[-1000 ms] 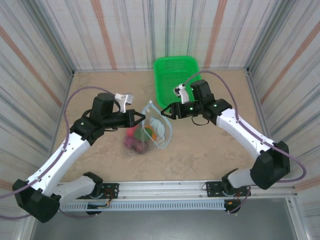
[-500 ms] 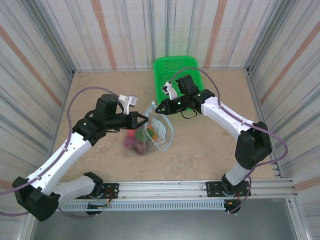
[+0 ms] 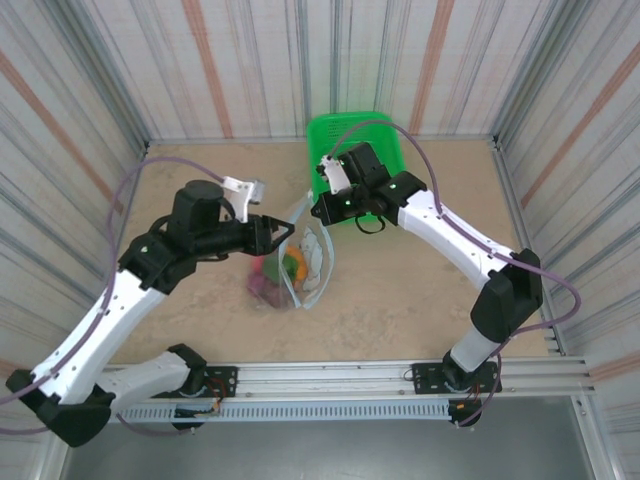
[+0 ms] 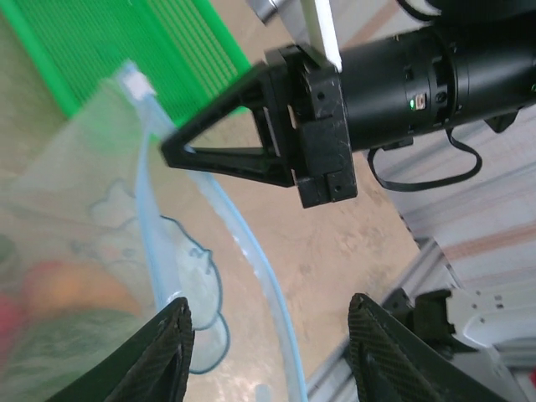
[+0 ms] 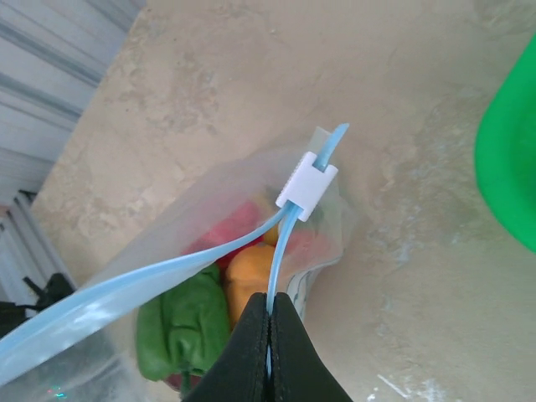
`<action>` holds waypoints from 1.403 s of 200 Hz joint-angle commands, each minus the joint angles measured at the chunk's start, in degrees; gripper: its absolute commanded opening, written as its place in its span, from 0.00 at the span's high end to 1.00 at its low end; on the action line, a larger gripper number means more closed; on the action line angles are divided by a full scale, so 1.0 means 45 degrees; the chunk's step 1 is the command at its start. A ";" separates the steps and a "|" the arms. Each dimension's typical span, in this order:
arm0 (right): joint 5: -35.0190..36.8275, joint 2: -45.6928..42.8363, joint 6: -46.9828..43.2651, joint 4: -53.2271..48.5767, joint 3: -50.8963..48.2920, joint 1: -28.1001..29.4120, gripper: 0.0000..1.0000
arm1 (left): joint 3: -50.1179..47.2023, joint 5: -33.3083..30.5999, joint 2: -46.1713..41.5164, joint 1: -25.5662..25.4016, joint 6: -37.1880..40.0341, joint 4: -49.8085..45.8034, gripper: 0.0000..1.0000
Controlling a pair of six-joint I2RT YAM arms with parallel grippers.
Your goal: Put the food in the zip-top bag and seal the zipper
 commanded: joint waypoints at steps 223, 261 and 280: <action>0.0354 0.0004 -0.2057 -0.2980 0.4615 0.0794 1.00 | -0.0336 -0.2333 -0.0279 0.0058 0.2871 -0.1605 0.77; -0.0244 0.0061 -0.2895 -0.2330 0.4692 0.0742 1.00 | -0.0193 -0.7293 -0.1389 0.0029 0.2568 -0.1412 0.71; -0.0862 0.0022 -0.3455 -0.1987 0.4752 0.0717 1.00 | 0.0152 -0.7690 -0.0934 0.0222 0.2778 -0.1423 0.70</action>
